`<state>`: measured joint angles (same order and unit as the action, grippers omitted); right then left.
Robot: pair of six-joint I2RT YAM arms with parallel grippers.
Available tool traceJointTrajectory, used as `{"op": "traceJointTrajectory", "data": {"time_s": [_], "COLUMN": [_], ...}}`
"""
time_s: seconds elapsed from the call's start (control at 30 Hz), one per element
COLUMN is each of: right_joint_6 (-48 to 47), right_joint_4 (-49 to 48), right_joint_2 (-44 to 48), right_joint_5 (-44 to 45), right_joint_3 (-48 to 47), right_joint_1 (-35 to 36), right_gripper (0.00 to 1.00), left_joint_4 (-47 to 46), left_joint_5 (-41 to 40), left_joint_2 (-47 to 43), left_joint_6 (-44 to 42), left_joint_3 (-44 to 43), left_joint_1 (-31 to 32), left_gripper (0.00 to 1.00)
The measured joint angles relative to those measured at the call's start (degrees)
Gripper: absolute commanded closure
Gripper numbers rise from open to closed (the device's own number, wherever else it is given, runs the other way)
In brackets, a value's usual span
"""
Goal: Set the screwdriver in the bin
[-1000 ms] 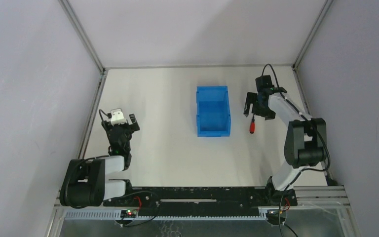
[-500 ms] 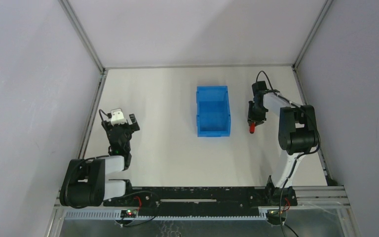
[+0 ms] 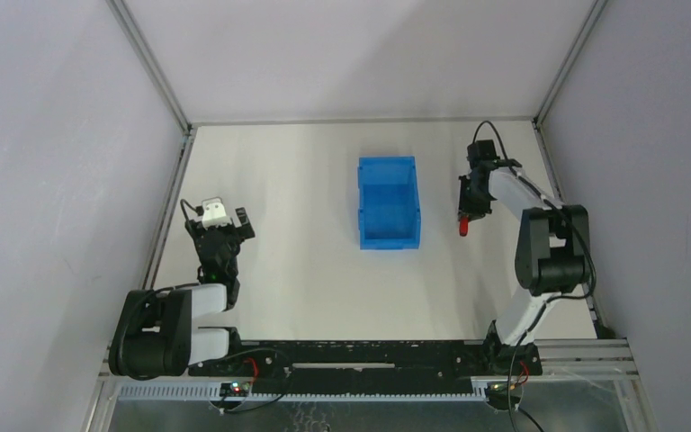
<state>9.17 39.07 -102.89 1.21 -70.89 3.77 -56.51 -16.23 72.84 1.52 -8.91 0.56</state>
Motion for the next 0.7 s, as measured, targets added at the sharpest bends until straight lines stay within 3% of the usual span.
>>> {"op": "traceJointTrajectory", "data": {"time_s": [0.47, 0.7], "right_joint_6": [1.7, 5.4], "right_joint_4": [15.4, 21.9], "right_joint_2": [14.5, 14.4], "right_joint_5": [3.1, 1.0], "right_joint_3": [-19.4, -29.8], "right_joint_1": [1.3, 11.3], "right_gripper": [0.82, 0.82], "left_joint_4": [0.0, 0.0], "left_joint_5": [0.0, 0.0], "left_joint_2": [0.0, 0.0], "left_joint_6": [0.0, 0.0], "left_joint_3": [0.0, 0.0], "left_joint_1": [0.0, 0.0], "left_gripper": [0.00, 0.00]}}
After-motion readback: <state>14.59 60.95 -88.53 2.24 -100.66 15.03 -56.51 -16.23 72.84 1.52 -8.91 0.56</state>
